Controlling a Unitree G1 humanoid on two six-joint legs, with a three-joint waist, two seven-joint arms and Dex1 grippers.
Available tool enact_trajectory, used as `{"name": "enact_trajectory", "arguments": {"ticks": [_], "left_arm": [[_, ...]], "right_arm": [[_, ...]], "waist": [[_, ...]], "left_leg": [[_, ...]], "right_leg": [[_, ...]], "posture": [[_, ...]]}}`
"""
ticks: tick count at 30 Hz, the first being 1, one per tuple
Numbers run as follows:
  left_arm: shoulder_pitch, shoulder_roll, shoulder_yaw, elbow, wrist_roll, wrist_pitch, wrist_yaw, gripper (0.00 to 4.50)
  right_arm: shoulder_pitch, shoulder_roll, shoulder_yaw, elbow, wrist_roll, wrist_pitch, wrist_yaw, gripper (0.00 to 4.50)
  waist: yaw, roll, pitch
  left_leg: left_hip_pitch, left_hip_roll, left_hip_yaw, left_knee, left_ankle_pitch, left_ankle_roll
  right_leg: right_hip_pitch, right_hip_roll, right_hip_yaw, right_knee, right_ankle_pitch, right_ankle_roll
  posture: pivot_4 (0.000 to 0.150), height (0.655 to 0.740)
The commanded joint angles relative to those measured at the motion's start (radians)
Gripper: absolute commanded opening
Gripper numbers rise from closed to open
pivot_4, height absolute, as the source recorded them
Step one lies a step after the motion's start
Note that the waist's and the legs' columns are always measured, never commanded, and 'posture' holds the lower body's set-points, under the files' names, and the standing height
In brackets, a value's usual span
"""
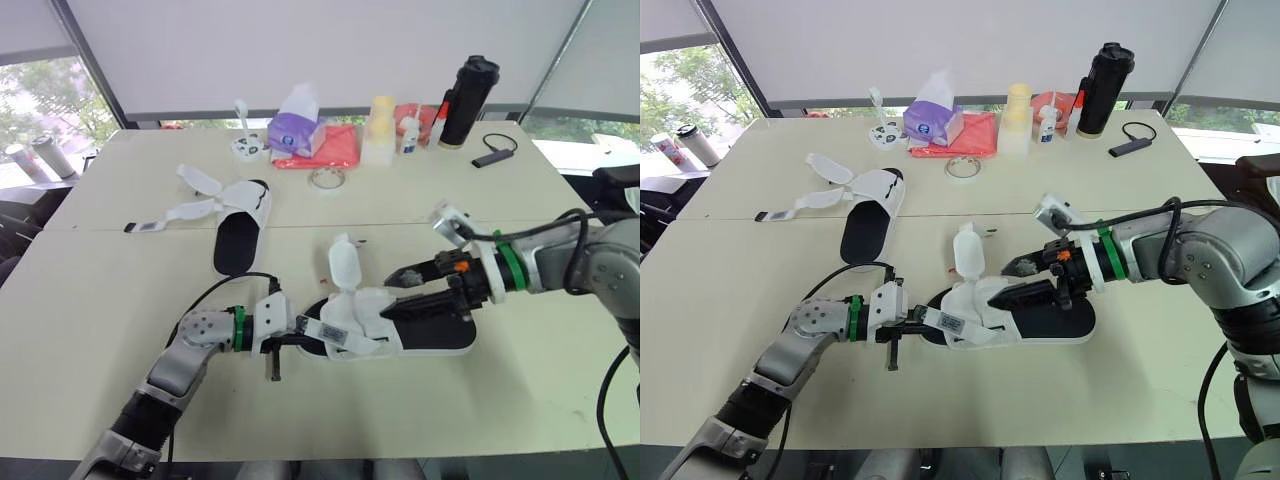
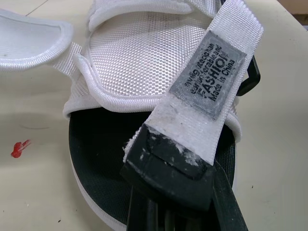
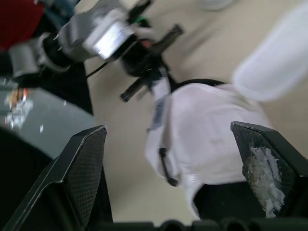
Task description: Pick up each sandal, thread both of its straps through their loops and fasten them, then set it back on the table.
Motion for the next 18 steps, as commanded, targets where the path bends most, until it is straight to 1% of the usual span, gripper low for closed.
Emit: {"name": "enact_trajectory", "arguments": {"ticks": [1,5,8,13,18], "left_arm": [[0.006,0.004,-0.011,0.022,0.013,0.010,-0.002,0.00],[0.002,0.003,-0.010,0.030,0.012,0.009,-0.004,0.00],[0.000,0.002,-0.011,0.032,0.012,0.010,-0.005,0.00],[0.000,0.002,-0.011,0.030,0.011,0.011,-0.005,0.00],[0.002,0.001,-0.011,0.027,0.011,0.010,-0.002,0.00]], "right_arm": [[0.010,0.002,0.033,-0.106,-0.072,-0.042,0.043,4.40],[0.013,0.047,0.089,-0.138,-0.140,-0.047,0.046,4.40],[-0.006,0.102,0.139,-0.124,-0.205,-0.044,0.028,4.40],[-0.048,0.170,0.192,-0.107,-0.271,-0.021,0.027,4.40],[-0.074,0.187,0.278,-0.109,-0.344,-0.008,0.049,4.40]], "waist": [[0.000,0.000,0.000],[0.000,0.000,0.000],[0.000,0.000,0.000],[0.000,0.000,0.000],[0.000,0.000,0.000]], "left_leg": [[0.000,0.000,0.000,0.000,0.000,0.000],[0.000,0.000,0.000,0.000,0.000,0.000],[0.000,0.000,0.000,0.001,0.000,0.000],[0.000,0.000,-0.001,0.001,0.000,0.000],[0.000,0.000,-0.001,0.001,0.000,0.000]], "right_leg": [[0.000,0.000,0.000,0.000,0.000,0.000],[0.000,0.000,0.000,0.000,0.000,0.000],[0.000,0.000,0.000,0.000,0.000,0.000],[0.000,0.000,0.000,0.000,0.000,0.000],[0.000,0.000,0.000,0.000,0.000,0.000]], "posture": [[0.150,0.7400],[0.150,0.7400],[0.150,0.7400],[0.150,0.7400],[0.150,0.7400]]}}
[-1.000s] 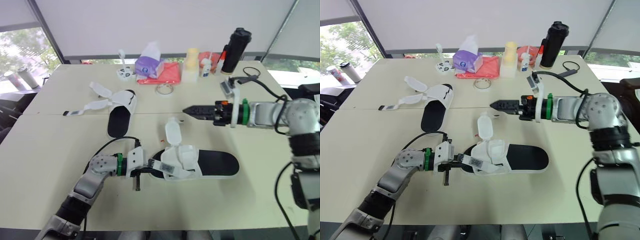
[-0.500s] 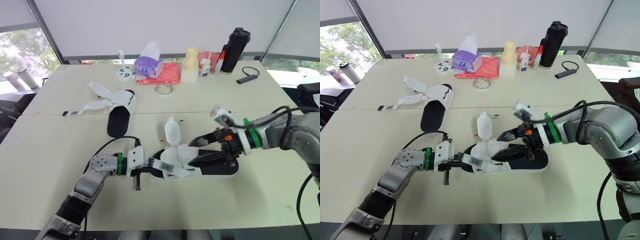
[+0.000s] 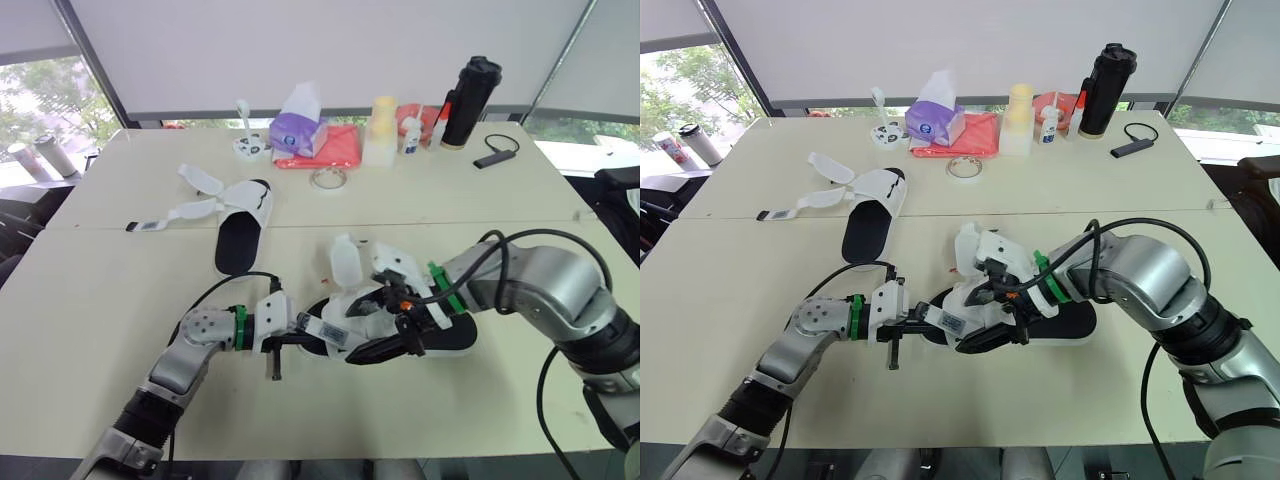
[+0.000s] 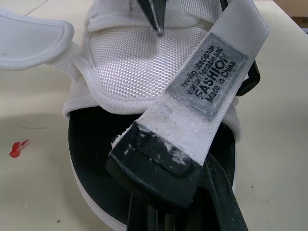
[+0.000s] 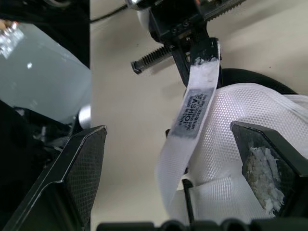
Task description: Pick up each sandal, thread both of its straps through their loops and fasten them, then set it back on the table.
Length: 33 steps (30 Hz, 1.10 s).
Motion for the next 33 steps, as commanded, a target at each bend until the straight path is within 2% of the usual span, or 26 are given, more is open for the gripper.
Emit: {"name": "enact_trajectory", "arguments": {"ticks": [1,11,14,17,20,21,28,33], "left_arm": [[0.010,0.006,-0.009,0.015,0.015,0.010,0.002,0.00],[0.013,0.001,-0.011,0.014,0.017,0.010,0.010,0.00],[0.013,0.000,-0.011,0.013,0.017,0.010,0.011,0.00],[0.014,0.001,-0.010,0.011,0.017,0.009,0.011,0.00],[0.015,0.001,-0.010,0.010,0.017,0.010,0.012,0.00],[0.015,0.001,-0.010,0.010,0.017,0.010,0.012,0.00],[0.015,0.000,-0.012,0.009,0.017,0.008,0.014,0.00],[0.016,-0.002,-0.014,0.009,0.017,0.007,0.014,0.00]], "right_arm": [[-0.022,0.002,0.055,-0.015,-0.052,0.005,0.021,4.40],[-0.047,0.050,0.156,-0.008,-0.152,-0.020,0.065,4.40],[-0.051,0.070,0.160,-0.004,-0.165,-0.018,0.076,3.55],[-0.058,0.094,0.146,0.007,-0.160,-0.006,0.082,2.08],[-0.069,0.115,0.126,0.028,-0.150,0.019,0.091,0.39],[-0.073,0.120,0.119,0.036,-0.145,0.029,0.093,0.04],[-0.096,0.166,-0.018,0.102,-0.060,0.139,0.084,0.04],[-0.109,0.182,-0.191,0.179,0.008,0.225,0.048,0.04]], "waist": [[0.000,0.000,0.000],[0.000,0.000,0.000],[0.000,0.000,0.000],[0.000,0.000,0.000],[0.000,0.000,0.000],[-0.001,0.000,0.000],[-0.001,0.000,0.000],[0.000,0.000,0.000]], "left_leg": [[0.000,0.000,0.000,0.000,0.000,0.000],[0.001,0.000,0.000,0.000,0.000,0.000],[0.001,0.000,0.000,0.000,0.000,0.000],[0.001,0.000,0.000,0.000,0.000,0.000],[0.001,0.000,-0.001,0.000,0.000,0.000],[0.001,0.000,-0.001,0.001,0.000,0.000],[0.003,0.000,-0.001,0.000,0.000,0.000],[0.003,-0.001,-0.001,0.001,0.000,0.000]], "right_leg": [[0.000,0.000,0.000,0.000,0.000,0.000],[0.000,0.000,0.000,0.000,0.000,0.001],[0.000,0.000,0.000,0.000,0.001,0.001],[0.000,0.000,0.000,0.000,0.001,0.001],[0.000,0.000,0.000,0.000,0.001,0.001],[0.000,0.000,0.000,0.001,0.001,0.002],[0.000,0.000,0.000,0.001,0.001,0.002],[0.000,0.000,0.000,0.001,0.001,0.001]], "posture": [[0.150,0.7400],[0.150,0.7400],[0.150,0.7400],[0.150,0.7400],[0.150,0.7400],[0.150,0.7400],[0.150,0.7400],[0.150,0.7400]]}}
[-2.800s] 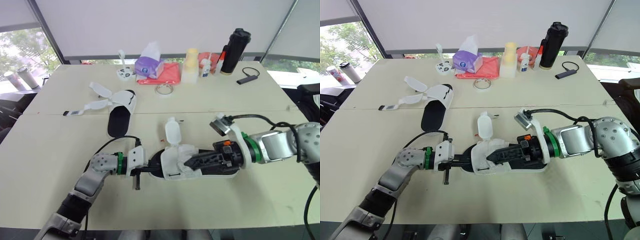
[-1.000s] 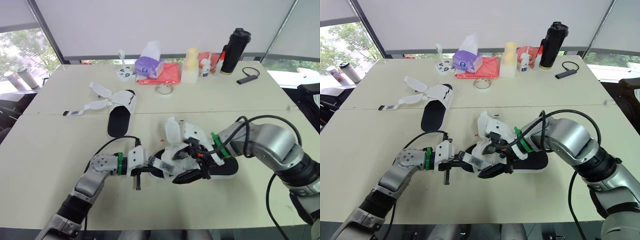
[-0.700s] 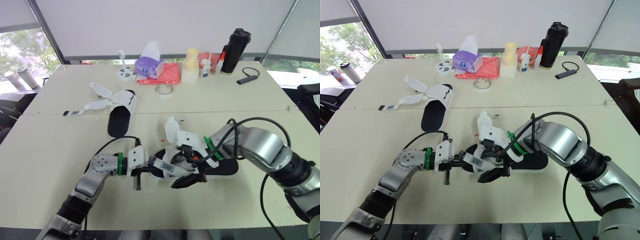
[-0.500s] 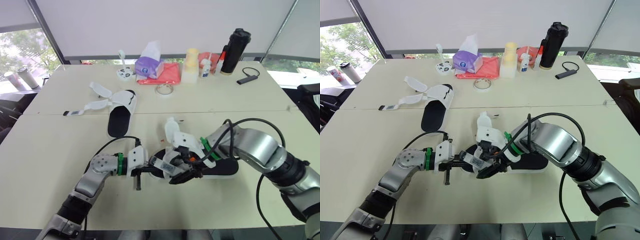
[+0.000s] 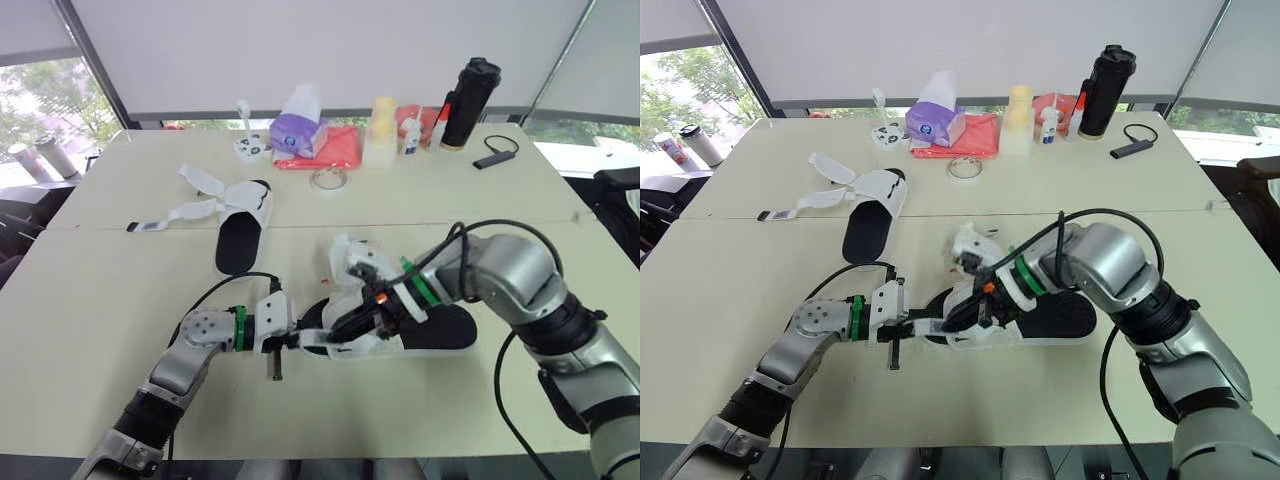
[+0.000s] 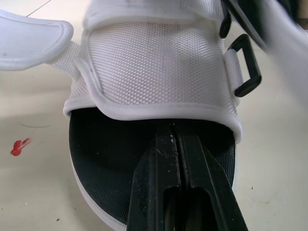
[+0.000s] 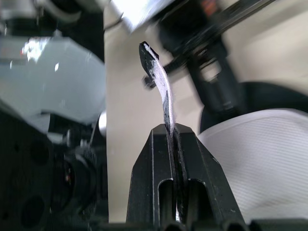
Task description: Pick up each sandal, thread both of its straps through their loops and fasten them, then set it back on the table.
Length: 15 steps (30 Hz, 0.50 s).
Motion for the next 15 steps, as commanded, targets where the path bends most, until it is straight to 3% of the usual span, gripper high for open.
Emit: {"name": "enact_trajectory", "arguments": {"ticks": [1,7,9,15], "left_arm": [[0.010,0.001,-0.013,0.009,0.018,0.007,0.004,0.00],[0.011,0.002,-0.013,0.010,0.017,0.006,0.003,0.00],[0.010,0.001,-0.014,0.012,0.017,0.005,0.002,0.00],[0.007,0.003,-0.011,0.017,0.015,0.003,0.000,0.00]], "right_arm": [[-0.027,0.017,-0.169,0.039,0.069,0.065,-0.031,0.04],[-0.023,0.086,-0.417,0.149,0.130,0.220,-0.135,0.04],[0.014,0.153,-0.549,0.206,0.125,0.248,-0.244,0.04],[0.160,0.263,-0.698,0.134,0.131,0.253,-0.457,0.04]], "waist": [[0.000,0.000,0.000],[-0.003,0.000,0.000],[-0.005,0.000,0.000],[-0.007,0.000,0.000]], "left_leg": [[0.000,0.000,0.000,0.000,0.000,0.000],[0.000,0.000,0.000,0.000,0.000,0.000],[0.000,0.000,0.001,-0.001,0.000,0.000],[0.000,0.000,0.001,-0.002,0.000,0.000]], "right_leg": [[0.000,0.000,0.000,0.000,0.000,0.000],[0.002,0.000,0.001,0.001,0.000,0.000],[0.001,0.000,0.001,0.002,0.000,0.000],[-0.001,0.000,0.001,0.004,0.000,0.000]], "posture": [[0.150,0.7400],[0.150,0.7400],[0.150,0.7400],[0.150,0.7400]]}}
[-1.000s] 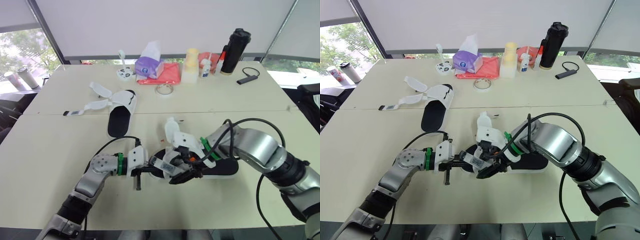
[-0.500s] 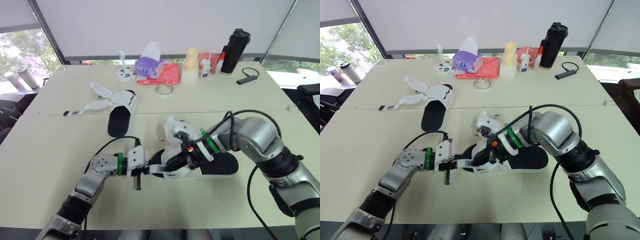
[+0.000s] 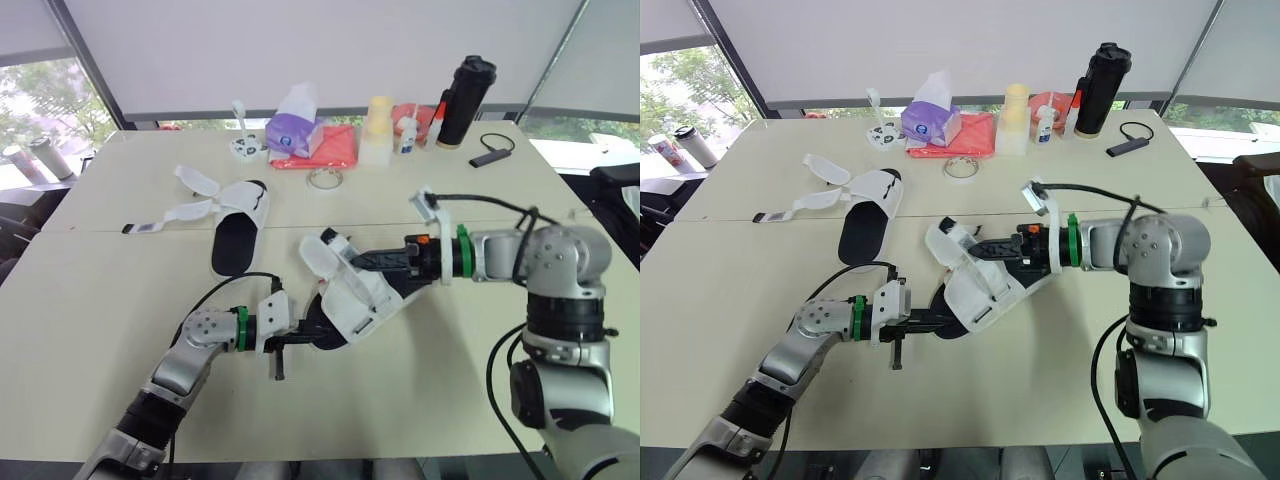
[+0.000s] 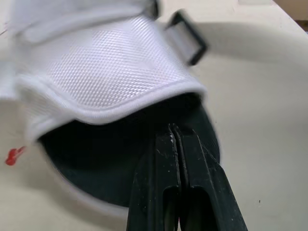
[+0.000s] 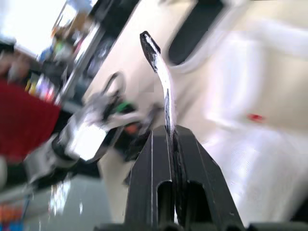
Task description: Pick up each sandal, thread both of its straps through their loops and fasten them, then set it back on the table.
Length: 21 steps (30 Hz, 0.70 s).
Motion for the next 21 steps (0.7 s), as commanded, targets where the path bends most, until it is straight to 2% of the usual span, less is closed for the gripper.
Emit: {"name": "enact_trajectory", "arguments": {"ticks": [1,5,10,21], "left_arm": [[0.008,0.011,-0.007,0.016,0.016,0.005,-0.003,0.00],[0.007,0.013,-0.006,0.017,0.016,0.005,-0.007,0.00],[0.000,0.013,-0.009,0.021,0.015,0.005,-0.012,0.00],[0.007,0.015,-0.008,0.011,0.015,0.007,-0.008,0.00]], "right_arm": [[0.048,0.066,-0.095,-0.081,0.020,0.007,-0.123,0.04],[0.096,0.148,-0.148,-0.119,0.019,0.007,-0.229,0.04],[0.071,0.201,-0.180,-0.122,0.050,0.007,-0.294,0.04],[-0.003,0.168,-0.093,-0.024,0.017,-0.038,-0.272,0.04]], "waist": [[-0.003,0.001,0.000],[-0.017,0.002,-0.001],[-0.020,0.002,-0.001],[-0.023,0.002,-0.001]], "left_leg": [[0.000,0.000,0.000,0.000,0.000,0.000],[0.001,0.000,0.000,0.000,0.000,0.000],[0.003,0.000,0.000,0.000,0.000,0.000],[0.004,0.000,0.000,0.000,0.000,0.000]], "right_leg": [[0.000,0.000,0.000,0.000,0.000,0.000],[0.000,0.000,0.000,0.002,0.000,0.000],[0.003,0.000,0.000,0.002,0.000,0.000],[0.003,0.000,0.000,0.002,0.000,0.000]], "posture": [[0.150,0.7400],[0.150,0.7400],[0.150,0.7400],[0.150,0.7400]]}}
